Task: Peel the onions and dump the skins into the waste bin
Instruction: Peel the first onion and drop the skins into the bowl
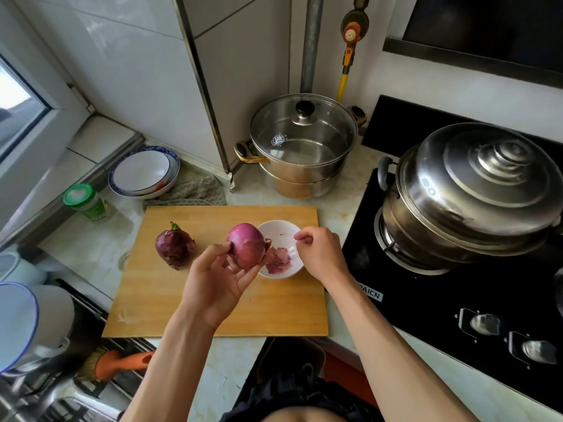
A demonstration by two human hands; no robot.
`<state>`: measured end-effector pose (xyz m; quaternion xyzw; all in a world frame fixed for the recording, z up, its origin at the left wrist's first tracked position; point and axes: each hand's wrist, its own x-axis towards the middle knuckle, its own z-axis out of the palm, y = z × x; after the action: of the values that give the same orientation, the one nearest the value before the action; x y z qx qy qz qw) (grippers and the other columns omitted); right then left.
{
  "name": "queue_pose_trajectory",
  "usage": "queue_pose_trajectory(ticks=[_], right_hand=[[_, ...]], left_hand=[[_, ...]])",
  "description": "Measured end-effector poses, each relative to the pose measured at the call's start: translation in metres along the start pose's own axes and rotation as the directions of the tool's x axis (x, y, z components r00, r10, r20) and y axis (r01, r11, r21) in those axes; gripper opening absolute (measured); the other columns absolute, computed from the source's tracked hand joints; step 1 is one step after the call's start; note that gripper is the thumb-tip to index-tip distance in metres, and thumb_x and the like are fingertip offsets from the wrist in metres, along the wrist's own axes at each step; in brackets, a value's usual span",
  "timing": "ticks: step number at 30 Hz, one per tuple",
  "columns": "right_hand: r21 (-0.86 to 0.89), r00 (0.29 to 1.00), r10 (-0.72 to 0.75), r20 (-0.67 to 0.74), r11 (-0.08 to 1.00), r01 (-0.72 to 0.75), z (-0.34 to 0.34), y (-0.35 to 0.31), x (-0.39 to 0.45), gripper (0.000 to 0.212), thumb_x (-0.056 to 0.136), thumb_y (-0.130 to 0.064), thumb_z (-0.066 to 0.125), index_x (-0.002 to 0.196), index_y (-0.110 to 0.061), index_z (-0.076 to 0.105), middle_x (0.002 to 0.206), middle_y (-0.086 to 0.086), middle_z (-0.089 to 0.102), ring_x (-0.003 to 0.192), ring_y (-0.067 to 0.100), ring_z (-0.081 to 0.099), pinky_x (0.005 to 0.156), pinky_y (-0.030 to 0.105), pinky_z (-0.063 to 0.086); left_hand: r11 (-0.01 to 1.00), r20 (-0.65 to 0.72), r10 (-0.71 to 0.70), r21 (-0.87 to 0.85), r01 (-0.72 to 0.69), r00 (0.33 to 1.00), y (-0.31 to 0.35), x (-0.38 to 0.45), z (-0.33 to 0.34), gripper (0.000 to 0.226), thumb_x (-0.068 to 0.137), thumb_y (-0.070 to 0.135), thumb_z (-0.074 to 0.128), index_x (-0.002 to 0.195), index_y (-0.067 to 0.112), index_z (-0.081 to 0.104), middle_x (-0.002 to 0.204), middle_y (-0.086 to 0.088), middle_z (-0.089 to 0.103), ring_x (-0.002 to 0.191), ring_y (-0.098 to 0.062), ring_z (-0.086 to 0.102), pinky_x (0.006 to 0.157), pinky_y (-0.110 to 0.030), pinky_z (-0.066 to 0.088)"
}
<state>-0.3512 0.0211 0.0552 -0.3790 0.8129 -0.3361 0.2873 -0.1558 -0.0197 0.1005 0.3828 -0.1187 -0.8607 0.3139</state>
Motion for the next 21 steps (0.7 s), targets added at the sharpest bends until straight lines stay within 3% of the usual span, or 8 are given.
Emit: queue_pose_trajectory(ticks=[3, 6, 9, 14, 21], right_hand=[[0.108, 0.997, -0.072, 0.034, 0.992, 0.068, -0.003, -0.004, -0.003, 0.023, 0.092, -0.008, 0.059, 0.107, -0.016, 0.074, 0.104, -0.006, 0.072, 0.087, 0.004, 0.063, 0.076, 0.014, 0.048], [0.321, 0.972, -0.214, 0.102, 0.931, 0.171, -0.007, -0.014, -0.010, 0.016, 0.090, -0.013, 0.065, 0.100, -0.020, 0.076, 0.098, -0.010, 0.075, 0.090, 0.003, 0.067, 0.083, 0.023, 0.053], [0.418, 0.938, -0.320, 0.132, 0.876, 0.239, -0.010, -0.021, -0.020, 0.012, 0.086, -0.025, 0.070, 0.096, -0.025, 0.076, 0.095, -0.009, 0.075, 0.090, 0.006, 0.068, 0.082, 0.025, 0.055], [0.438, 0.921, -0.387, 0.051, 0.837, 0.327, -0.008, -0.018, -0.025, 0.024, 0.078, -0.020, 0.085, 0.100, -0.015, 0.077, 0.092, -0.007, 0.069, 0.084, 0.012, 0.069, 0.075, 0.023, 0.055], [0.438, 0.906, -0.419, -0.059, 0.804, 0.401, -0.002, -0.011, -0.024, 0.010, 0.081, -0.010, 0.081, 0.088, -0.004, 0.077, 0.083, -0.003, 0.068, 0.076, 0.005, 0.066, 0.071, 0.016, 0.049]], left_hand=[[0.998, -0.002, -0.048, 0.034, 0.048, 0.999, 0.002, 0.001, 0.003, 0.054, 0.080, 0.021, 0.061, 0.127, -0.003, 0.057, 0.112, -0.028, 0.072, 0.091, -0.042, 0.076, 0.067, -0.031, 0.065], [0.993, -0.010, -0.109, 0.049, 0.110, 0.994, 0.001, 0.003, 0.004, 0.059, 0.081, 0.028, 0.063, 0.130, -0.005, 0.057, 0.117, -0.029, 0.070, 0.090, -0.040, 0.076, 0.068, -0.033, 0.065], [0.990, -0.016, -0.130, 0.061, 0.131, 0.991, -0.001, 0.005, 0.004, 0.063, 0.081, 0.033, 0.064, 0.131, -0.005, 0.057, 0.108, -0.027, 0.072, 0.087, -0.036, 0.076, 0.066, -0.034, 0.065], [0.988, 0.010, -0.148, 0.050, 0.147, 0.989, -0.003, 0.004, 0.004, 0.063, 0.083, 0.037, 0.064, 0.131, -0.004, 0.058, 0.103, -0.024, 0.071, 0.084, -0.031, 0.074, 0.070, -0.033, 0.065], [0.988, 0.018, -0.153, 0.033, 0.153, 0.988, -0.003, 0.000, 0.004, 0.066, 0.083, 0.037, 0.065, 0.134, -0.004, 0.056, 0.108, -0.025, 0.070, 0.084, -0.030, 0.075, 0.069, -0.033, 0.064]])
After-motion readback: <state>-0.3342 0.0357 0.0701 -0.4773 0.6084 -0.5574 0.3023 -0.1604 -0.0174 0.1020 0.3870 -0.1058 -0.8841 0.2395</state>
